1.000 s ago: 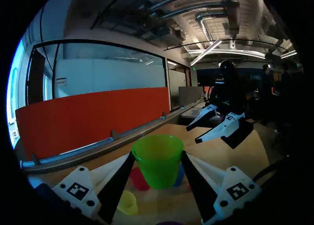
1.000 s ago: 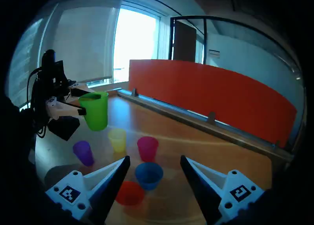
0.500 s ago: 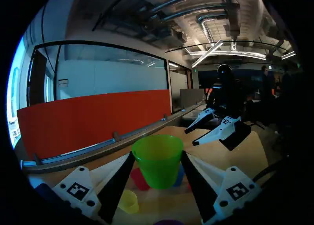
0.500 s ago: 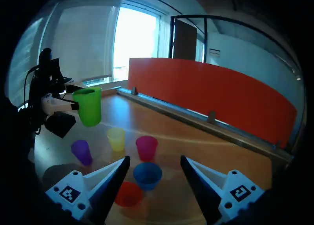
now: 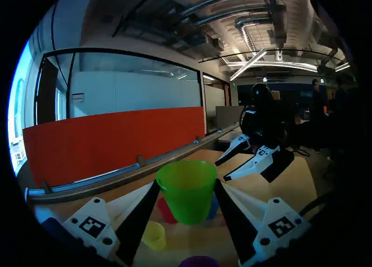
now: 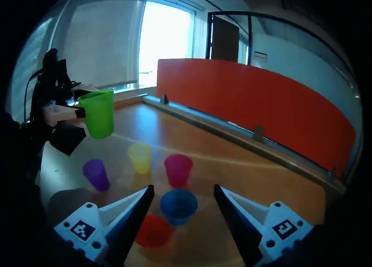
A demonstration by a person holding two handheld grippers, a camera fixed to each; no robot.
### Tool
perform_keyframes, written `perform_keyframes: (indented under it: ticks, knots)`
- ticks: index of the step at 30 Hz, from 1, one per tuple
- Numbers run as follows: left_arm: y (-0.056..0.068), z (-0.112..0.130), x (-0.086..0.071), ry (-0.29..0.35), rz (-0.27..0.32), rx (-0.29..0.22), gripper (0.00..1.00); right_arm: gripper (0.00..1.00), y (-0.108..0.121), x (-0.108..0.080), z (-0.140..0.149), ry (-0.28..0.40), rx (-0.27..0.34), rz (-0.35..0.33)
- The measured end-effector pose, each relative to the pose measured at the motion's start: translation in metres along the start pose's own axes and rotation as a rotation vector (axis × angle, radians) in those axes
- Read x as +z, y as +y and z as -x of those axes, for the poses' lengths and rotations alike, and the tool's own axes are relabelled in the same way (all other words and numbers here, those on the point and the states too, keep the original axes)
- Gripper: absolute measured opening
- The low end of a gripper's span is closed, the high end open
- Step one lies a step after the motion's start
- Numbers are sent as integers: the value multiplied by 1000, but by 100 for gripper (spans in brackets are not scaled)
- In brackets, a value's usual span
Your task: Pour water
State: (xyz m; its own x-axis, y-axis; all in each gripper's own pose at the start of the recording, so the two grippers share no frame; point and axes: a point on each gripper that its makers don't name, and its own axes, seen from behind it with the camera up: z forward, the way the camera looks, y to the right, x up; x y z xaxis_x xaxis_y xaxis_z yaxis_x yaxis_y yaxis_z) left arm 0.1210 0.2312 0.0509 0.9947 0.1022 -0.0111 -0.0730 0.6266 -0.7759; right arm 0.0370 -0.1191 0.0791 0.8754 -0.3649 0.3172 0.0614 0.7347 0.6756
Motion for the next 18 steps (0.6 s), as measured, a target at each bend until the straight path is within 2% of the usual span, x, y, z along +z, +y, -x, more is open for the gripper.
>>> perform_keyframes:
  ticks: [11,18]
  knots:
    - [1,-1,-7,0,-7,0,85,100,-5,24,20,-72,-20,-35]
    - [0,-1,-12,1,-15,2,85,99,-8,37,31,-109,-13,-52]
